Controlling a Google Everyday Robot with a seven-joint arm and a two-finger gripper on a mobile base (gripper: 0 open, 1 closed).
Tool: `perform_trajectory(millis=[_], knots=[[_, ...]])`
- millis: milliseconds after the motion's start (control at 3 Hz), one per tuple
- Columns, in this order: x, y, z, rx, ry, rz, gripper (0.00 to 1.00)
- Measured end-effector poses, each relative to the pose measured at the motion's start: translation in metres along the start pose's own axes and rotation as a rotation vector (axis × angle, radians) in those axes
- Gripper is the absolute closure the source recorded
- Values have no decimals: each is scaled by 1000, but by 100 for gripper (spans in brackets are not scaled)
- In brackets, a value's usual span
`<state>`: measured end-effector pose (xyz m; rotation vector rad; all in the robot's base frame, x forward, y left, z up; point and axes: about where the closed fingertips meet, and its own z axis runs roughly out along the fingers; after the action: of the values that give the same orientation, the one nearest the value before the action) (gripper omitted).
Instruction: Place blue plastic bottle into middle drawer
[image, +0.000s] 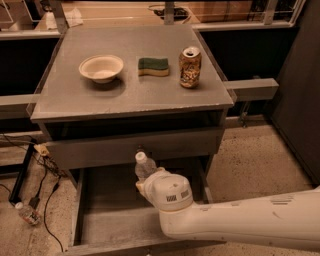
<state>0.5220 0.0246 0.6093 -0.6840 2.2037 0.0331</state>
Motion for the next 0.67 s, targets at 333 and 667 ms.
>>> perform_trajectory(millis=[333,667], knots=[[9,2,14,-1,-7,5,100],[21,5,33,-9,3,13,100]])
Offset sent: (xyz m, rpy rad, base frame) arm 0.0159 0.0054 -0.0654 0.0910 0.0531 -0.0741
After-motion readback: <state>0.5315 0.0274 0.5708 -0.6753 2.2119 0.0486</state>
